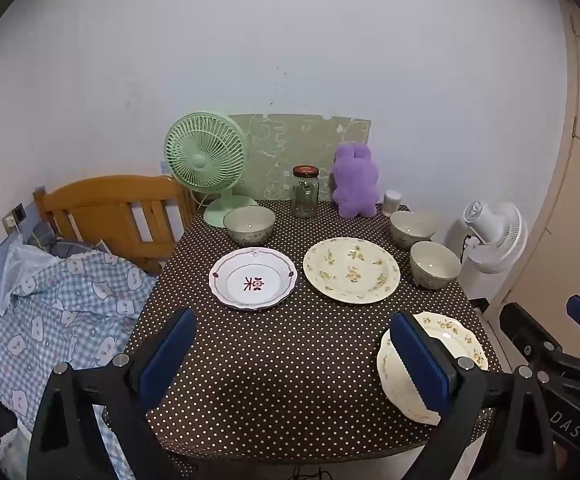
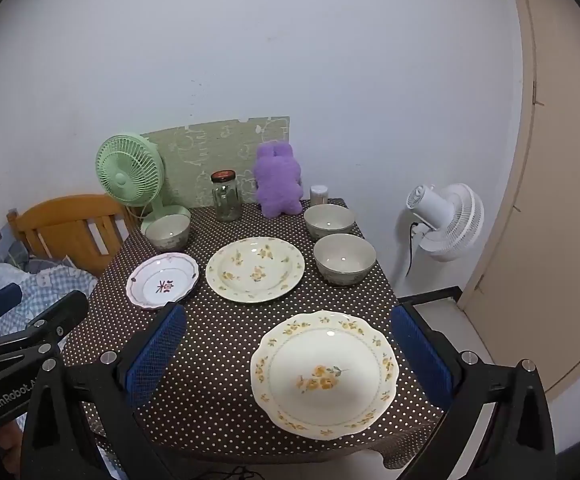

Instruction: Organize plates and bowls

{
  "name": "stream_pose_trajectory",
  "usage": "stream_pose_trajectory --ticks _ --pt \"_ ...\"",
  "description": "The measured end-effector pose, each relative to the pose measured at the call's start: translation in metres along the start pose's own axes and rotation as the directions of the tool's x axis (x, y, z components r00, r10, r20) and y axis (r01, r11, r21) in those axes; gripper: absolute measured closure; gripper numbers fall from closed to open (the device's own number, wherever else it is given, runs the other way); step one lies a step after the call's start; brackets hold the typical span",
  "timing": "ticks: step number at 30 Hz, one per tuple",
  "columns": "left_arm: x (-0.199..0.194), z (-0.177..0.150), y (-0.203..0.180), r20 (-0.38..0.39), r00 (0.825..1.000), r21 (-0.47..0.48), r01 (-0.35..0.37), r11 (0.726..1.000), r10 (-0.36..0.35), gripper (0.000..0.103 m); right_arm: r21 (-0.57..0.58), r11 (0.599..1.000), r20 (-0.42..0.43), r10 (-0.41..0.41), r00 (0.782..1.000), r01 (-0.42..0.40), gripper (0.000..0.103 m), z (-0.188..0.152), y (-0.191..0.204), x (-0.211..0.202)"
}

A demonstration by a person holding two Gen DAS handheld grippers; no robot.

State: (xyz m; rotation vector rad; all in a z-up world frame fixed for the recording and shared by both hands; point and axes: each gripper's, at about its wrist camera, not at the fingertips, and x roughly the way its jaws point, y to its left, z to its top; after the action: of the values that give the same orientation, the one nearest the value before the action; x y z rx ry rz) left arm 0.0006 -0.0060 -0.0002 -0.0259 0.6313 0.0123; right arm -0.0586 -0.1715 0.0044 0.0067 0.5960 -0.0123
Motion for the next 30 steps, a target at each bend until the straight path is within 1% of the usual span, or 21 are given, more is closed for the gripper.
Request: stream_pose_trajectory --ticks 5,6,9,10,16,18,22,27,30 --pt "-0.003 0.001 -0.009 0.003 1.0 0.0 -0.009 1.0 0.009 0.005 -0.004 1.0 -0.003 -0.001 1.0 0.001 0.0 0.001 -0.006 0.0" --pt "-0.004 -0.003 -0.004 0.004 1.0 0.005 0.0 1.0 0.0 0.005 -0.004 1.0 -0.003 0.0 1.0 0.0 0.0 0.001 -0.008 0.0" --pt "-0.007 -0.004 -0.01 0.009 1.0 0.008 0.004 1.0 -0.004 0.005 0.001 1.0 -0.008 0.005 1.0 -0.005 0.0 0.0 -0.008 -0.001" --pt "-0.005 -0.001 -0.003 0.007 1.0 0.008 0.006 1.0 -0.006 0.005 0.006 1.0 -0.01 0.007 1.0 -0.007 0.0 0.001 -0.009 -0.002" --pt "-0.009 0.003 -0.008 0.008 1.0 0.015 -0.005 1.0 0.004 0.005 0.001 1.0 -0.004 0.005 1.0 -0.005 0.0 0.0 -0.009 -0.002" --pt "-0.008 0.003 0.003 -0.006 1.0 0.009 -0.002 1.0 0.002 0.005 -0.003 1.0 0.0 0.006 1.0 -0.006 0.0 0.0 -0.007 -0.004" --pt "-0.008 0.005 0.004 -0.005 1.0 0.006 -0.003 1.0 0.003 0.005 0.001 1.0 0.005 0.017 1.0 -0.017 0.0 0.0 -0.006 -0.005" --pt "-0.01 0.003 0.004 0.008 1.0 0.002 -0.003 1.0 0.003 0.005 -0.008 1.0 0.019 0.012 1.0 -0.012 0.0 -0.001 -0.005 -0.005" --pt "-0.01 0.003 0.004 0.017 1.0 0.002 -0.004 1.0 0.004 0.005 -0.01 1.0 0.013 0.011 1.0 -0.011 0.0 -0.001 -0.004 -0.006"
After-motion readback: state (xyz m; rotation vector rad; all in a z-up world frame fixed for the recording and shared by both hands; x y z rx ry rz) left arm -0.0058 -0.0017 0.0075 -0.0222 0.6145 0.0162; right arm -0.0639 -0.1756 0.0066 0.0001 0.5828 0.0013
